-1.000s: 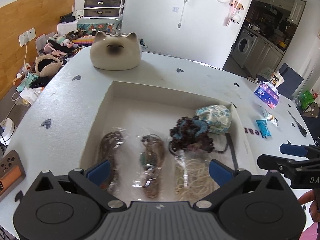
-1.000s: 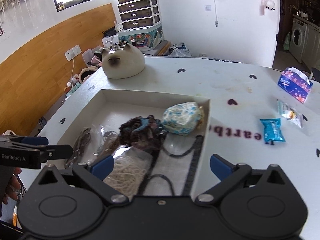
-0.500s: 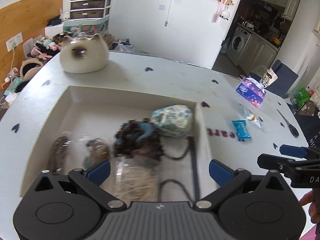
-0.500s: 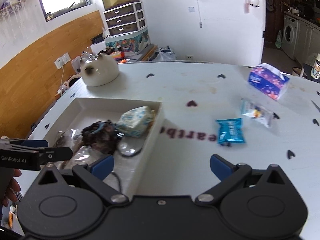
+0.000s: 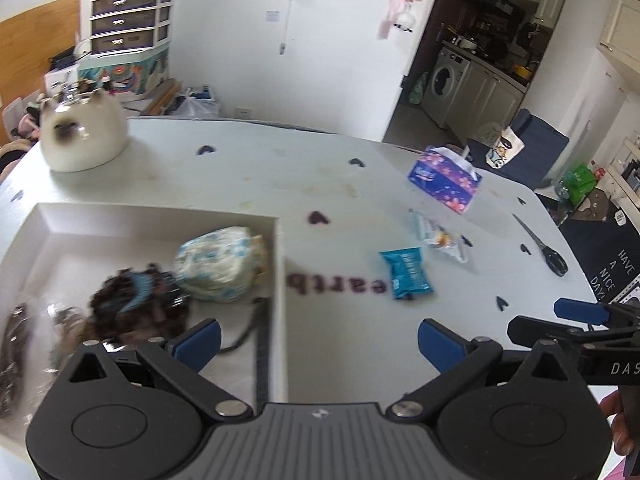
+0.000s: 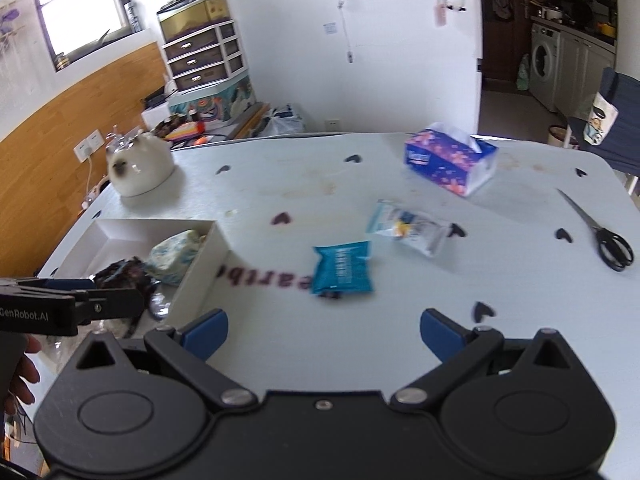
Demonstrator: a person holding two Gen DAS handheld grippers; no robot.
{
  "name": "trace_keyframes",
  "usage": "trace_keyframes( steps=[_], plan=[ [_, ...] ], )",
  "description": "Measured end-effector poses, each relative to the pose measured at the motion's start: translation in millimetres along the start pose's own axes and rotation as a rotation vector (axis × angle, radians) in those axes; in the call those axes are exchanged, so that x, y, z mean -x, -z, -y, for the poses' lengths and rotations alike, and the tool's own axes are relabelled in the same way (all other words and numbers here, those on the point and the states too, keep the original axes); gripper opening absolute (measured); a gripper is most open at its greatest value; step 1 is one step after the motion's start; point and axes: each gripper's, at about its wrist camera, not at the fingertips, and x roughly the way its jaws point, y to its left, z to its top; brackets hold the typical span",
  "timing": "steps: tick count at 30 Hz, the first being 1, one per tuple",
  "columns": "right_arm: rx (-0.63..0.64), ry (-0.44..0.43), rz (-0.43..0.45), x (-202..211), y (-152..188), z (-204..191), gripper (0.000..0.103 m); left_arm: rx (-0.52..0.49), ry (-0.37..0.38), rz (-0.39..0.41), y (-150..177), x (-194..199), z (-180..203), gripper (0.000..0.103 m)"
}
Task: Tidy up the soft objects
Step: 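Withdraw both tools from the tray toward the blue packet, then grasp the blue packet with the left tool while the right tool approaches the wipes packet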
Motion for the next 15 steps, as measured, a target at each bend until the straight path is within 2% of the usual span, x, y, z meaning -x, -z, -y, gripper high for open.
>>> trace_keyframes(
  steps=[15],
  plan=[
    [-0.059,0.074,-0.004,-15.1,-13.7,78.3,0.103,-0.053,0.039,0.037,-34.0,-63.8,78.9,0.103]
  ],
)
